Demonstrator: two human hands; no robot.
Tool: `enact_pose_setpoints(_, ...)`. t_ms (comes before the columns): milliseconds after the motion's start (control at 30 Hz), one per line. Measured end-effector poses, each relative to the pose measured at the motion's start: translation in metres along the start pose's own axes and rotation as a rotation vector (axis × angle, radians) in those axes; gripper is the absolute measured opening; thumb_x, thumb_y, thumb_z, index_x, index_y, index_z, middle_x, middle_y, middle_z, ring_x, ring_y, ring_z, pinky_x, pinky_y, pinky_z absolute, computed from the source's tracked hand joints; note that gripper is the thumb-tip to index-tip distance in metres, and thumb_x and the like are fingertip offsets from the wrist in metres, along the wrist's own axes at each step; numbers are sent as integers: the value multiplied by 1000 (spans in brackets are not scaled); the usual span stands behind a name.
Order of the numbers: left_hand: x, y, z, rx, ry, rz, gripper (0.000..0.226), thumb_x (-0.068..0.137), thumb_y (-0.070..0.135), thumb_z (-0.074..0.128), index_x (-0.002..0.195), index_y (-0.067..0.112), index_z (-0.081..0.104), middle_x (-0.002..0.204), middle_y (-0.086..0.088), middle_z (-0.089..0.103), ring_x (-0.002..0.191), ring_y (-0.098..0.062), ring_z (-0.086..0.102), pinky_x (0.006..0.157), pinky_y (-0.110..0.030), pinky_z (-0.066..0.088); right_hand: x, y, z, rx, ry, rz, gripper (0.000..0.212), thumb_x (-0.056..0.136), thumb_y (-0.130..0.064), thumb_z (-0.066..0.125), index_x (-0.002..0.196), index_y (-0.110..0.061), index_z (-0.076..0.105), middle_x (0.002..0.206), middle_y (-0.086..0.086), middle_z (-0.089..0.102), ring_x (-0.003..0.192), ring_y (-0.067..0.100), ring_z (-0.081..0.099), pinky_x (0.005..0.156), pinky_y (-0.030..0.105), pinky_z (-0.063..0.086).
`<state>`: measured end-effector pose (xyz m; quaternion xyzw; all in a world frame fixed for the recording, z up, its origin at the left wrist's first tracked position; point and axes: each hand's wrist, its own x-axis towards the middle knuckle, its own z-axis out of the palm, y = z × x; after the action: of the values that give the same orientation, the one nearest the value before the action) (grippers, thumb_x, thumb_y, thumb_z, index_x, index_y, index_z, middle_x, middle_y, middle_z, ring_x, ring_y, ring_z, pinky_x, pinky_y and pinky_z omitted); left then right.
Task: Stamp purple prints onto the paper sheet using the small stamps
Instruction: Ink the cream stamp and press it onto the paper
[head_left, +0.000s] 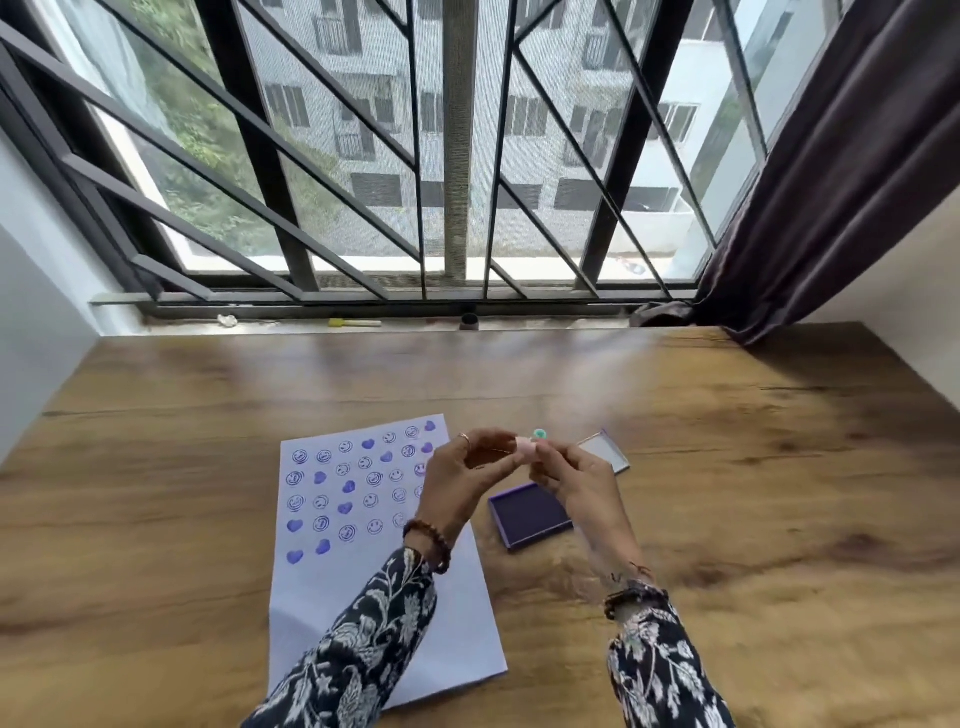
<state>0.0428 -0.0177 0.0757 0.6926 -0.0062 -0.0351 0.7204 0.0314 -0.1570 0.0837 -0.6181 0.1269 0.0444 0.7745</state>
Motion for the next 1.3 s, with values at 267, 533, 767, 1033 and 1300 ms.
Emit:
enact_pose_setpoints(267,-7,-22,-17,82,5,1,27,72,5,73,80,31,66,85,-1,70,76,-2,66,71,-10,52,-19,23,-6,527,86,275,16,90,-10,53,96,-3,66,68,2,75,59,7,69,56,16,58)
enact_pose_setpoints(533,-12,-59,-25,191,-57,-165,14,77,15,69,87,23,62,90,-5,66,81,-14,61,82,-31,50,-29,40,-6,-659,242,-85,13,81,-27,69,90,-19,68,82,-5,69,76,6,64,63,14,48)
enact_pose_setpoints(767,-2,-64,-20,142,-107,-235,16,80,10,64,81,25,58,98,-11,67,80,-14,59,68,-28,47,-36,59,6,-1260,125,-386,15,95,-21,50,96,-13,62,93,4,62,81,20,61,66,29,48)
enact_pose_setpoints(1033,3,-70,-23,143,-103,-258,8,80,12,64,85,16,60,93,-10,69,79,-13,63,75,-28,54,-16,46,7,-1343,-12,-332,10,93,-18,52,92,-13,61,92,5,65,81,20,61,65,24,40)
enact_pose_setpoints(1300,-1,-63,-26,121,-147,-280,8,81,13,65,86,18,60,97,-10,69,88,-17,64,85,-36,52,32,14,17,-1456,-225,46,12,68,-7,65,78,-9,72,90,16,71,89,30,63,66,24,43)
